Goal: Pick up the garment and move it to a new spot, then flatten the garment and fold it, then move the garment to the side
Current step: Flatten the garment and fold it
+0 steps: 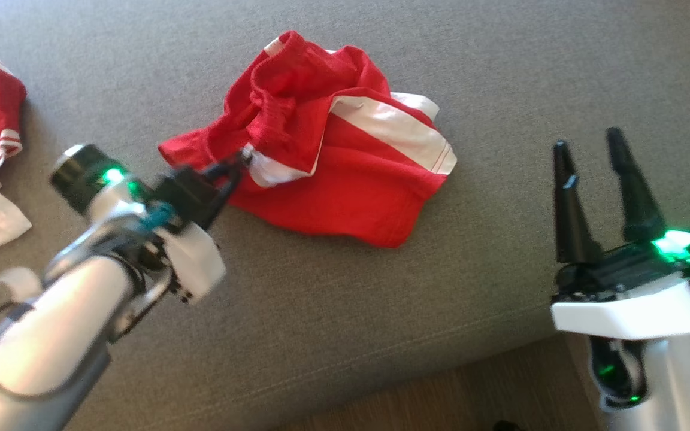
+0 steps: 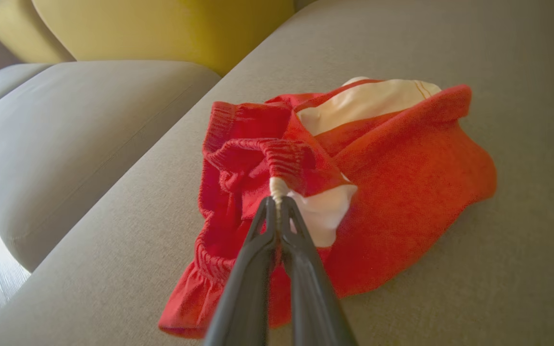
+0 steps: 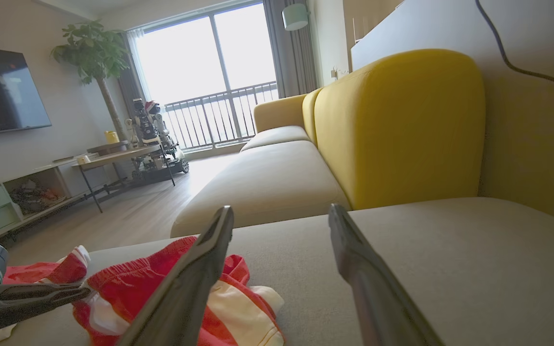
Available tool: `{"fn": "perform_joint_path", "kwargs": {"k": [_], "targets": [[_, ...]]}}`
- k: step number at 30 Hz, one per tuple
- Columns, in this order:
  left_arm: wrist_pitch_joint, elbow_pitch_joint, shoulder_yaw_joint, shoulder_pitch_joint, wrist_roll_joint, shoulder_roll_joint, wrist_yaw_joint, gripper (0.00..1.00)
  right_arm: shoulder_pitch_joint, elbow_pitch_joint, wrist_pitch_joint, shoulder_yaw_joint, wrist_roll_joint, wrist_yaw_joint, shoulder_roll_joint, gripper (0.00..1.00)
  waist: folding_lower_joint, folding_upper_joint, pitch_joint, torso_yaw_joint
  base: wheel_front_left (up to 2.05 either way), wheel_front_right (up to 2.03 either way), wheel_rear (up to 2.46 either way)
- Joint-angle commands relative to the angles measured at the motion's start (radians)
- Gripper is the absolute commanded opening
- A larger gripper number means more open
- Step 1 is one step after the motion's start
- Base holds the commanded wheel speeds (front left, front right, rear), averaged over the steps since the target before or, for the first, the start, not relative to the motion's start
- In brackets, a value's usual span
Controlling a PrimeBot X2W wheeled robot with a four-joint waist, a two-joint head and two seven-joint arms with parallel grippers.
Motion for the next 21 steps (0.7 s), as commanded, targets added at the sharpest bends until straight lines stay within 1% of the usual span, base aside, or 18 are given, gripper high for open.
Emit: {"fn": "perform_joint_path", "kwargs": {"k": [1,5,9,14,17,21], "targets": [[-0.004,-0.034,0.060,-0.033,-0.011,0.031,0.008,0.00,-0.024,-0.021,-0.006,0.032,0.007,0.000,-0.005,1.00,0.0000,0.0000,0.006,0.004,0.00,0.00,0.00],[-0.024,-0.041,0.137,-0.014,-0.116,0.031,0.026,0.00,-0.047,0.082,-0.006,0.134,0.056,0.000,-0.005,1.00,0.0000,0.0000,0.021,0.011,0.00,0.00,0.00],[-0.032,-0.045,0.182,-0.003,-0.172,0.043,0.034,0.00,-0.092,0.243,-0.006,0.175,0.251,0.000,-0.005,1.00,0.0000,0.0000,0.036,0.013,0.00,0.00,0.00],[-0.035,-0.057,0.195,-0.008,-0.177,0.054,0.043,0.00,-0.191,0.449,-0.006,0.211,0.465,0.000,-0.005,1.00,0.0000,0.0000,0.048,0.026,0.00,0.00,0.00],[-0.038,-0.058,0.193,-0.012,-0.174,0.054,0.046,0.00,-0.247,0.531,-0.006,0.238,0.587,0.000,-0.005,1.00,0.0000,0.0000,0.051,0.038,0.00,0.00,0.00],[-0.044,-0.054,0.187,-0.011,-0.167,0.054,0.051,0.00,-0.296,0.623,-0.006,0.275,0.695,0.000,-0.005,1.00,0.0000,0.0000,0.050,0.051,0.00,0.00,0.00]]}}
